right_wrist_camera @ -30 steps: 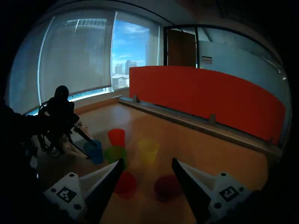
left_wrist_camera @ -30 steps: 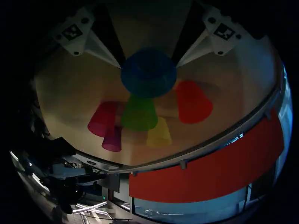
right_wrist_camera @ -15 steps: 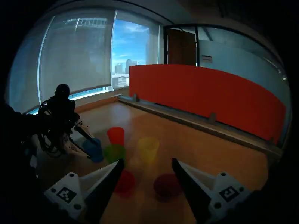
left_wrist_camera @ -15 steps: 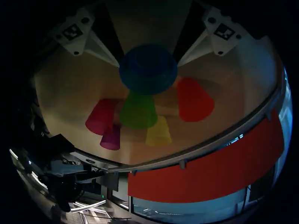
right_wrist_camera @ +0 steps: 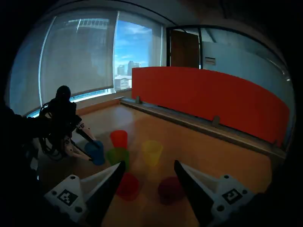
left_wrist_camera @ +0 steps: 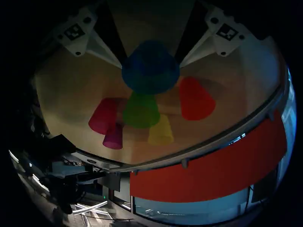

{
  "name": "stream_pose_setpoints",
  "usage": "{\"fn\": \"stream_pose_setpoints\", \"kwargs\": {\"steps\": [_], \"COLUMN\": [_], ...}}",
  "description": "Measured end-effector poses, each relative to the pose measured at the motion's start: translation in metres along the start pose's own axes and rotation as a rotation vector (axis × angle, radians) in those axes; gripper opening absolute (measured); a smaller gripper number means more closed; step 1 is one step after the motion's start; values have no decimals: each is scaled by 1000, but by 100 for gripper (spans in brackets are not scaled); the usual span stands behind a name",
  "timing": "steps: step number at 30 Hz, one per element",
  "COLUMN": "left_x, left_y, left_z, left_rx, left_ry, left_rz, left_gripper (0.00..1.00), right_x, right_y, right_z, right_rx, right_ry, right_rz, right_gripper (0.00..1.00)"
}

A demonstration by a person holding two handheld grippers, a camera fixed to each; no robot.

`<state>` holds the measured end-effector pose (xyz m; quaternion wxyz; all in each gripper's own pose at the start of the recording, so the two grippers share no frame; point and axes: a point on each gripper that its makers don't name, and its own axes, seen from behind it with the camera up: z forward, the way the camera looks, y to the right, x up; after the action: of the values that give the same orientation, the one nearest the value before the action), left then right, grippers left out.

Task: Pour water

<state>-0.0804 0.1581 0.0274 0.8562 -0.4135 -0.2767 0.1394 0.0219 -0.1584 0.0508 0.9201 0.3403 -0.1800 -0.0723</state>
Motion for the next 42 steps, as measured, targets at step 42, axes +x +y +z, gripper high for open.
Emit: {"fn": "stream_pose_setpoints", "kwargs": {"steps": [42], "left_x": [115], "left_y": [7], "left_z": [-112], "left_rx": [111], "left_ry": [390], "left_rz": [-2], "left_gripper": [83], "right_x": [34], "right_y": [-30], "right_z": [9], "right_rx": [13], "right_ry": [17], "right_rz": [-71], "right_gripper": [99]}}
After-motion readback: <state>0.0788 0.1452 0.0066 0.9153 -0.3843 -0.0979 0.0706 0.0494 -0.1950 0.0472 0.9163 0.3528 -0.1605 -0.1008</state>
